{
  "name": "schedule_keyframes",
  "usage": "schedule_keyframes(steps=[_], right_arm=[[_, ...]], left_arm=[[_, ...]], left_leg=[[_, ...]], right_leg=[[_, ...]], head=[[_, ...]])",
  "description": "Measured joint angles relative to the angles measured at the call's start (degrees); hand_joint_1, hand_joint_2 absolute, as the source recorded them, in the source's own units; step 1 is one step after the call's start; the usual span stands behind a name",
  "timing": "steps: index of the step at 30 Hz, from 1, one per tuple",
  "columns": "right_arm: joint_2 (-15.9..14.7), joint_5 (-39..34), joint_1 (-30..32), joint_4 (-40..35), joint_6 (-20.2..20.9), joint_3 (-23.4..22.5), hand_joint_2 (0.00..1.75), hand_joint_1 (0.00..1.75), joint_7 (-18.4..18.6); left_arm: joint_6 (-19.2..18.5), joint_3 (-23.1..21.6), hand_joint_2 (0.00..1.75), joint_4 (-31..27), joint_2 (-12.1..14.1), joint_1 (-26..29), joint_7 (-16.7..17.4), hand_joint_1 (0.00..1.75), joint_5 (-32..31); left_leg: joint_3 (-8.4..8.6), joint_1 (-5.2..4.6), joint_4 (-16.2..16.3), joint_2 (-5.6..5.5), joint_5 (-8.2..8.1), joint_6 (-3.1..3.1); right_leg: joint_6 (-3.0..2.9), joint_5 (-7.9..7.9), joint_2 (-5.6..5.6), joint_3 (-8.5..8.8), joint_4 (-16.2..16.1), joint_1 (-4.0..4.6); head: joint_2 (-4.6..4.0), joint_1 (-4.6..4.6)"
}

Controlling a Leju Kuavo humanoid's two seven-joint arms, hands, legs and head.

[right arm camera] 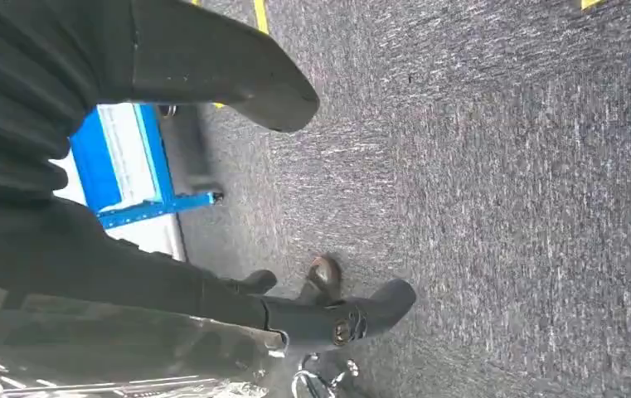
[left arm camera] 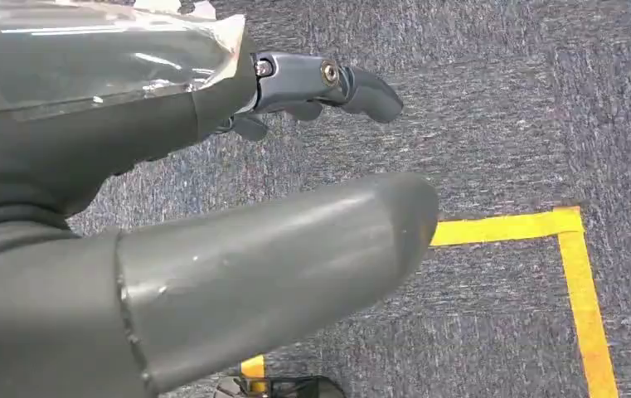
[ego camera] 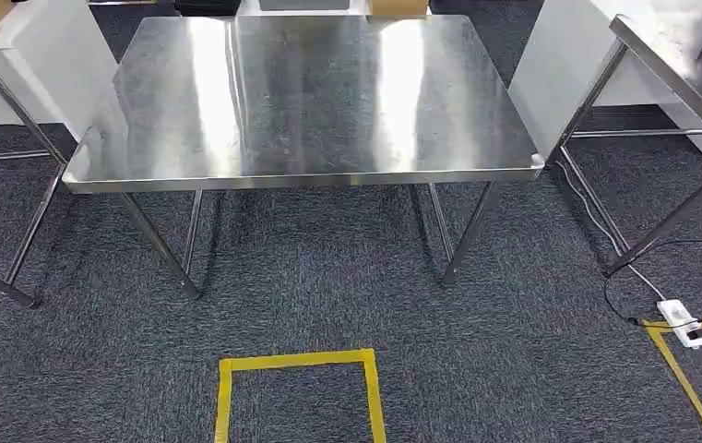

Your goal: Take the parts from the cabinet and place them on the table.

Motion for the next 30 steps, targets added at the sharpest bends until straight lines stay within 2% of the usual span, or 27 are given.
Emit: schedule_keyframes(steps=[1, 5, 30], right_arm=[[0.0, 0.0, 0.1, 0.0, 0.0, 0.0, 1.75, 0.00, 0.0], [0.0, 0.0, 0.0, 0.0, 0.0, 0.0, 1.75, 0.00, 0.0], [0.0, 0.1, 0.1, 0.0, 0.3, 0.0, 1.75, 0.00, -0.7]], left_arm=[[0.0, 0.0, 0.00, 0.0, 0.0, 0.0, 0.0, 0.00, 0.0], [0.0, 0.0, 0.00, 0.0, -0.1, 0.0, 0.0, 0.00, 0.0], [-0.1, 0.2, 0.00, 0.0, -0.2, 0.1, 0.1, 0.00, 0.2]], left_leg=[[-0.14, 0.02, 0.1, 0.02, -0.03, -0.18], [-0.17, -0.04, 0.1, 0.01, -0.09, -0.16], [-0.20, 0.00, 0.1, 0.02, -0.08, -0.17]], right_leg=[[-0.62, 0.17, 0.08, -0.19, -0.1, -0.34], [-0.54, 0.13, 0.07, -0.62, -0.2, -0.22], [-0.51, 0.14, 0.07, -0.69, -0.1, -0.18]], head=[[0.00, 0.07], [0.00, 0.22], [0.00, 0.20]])
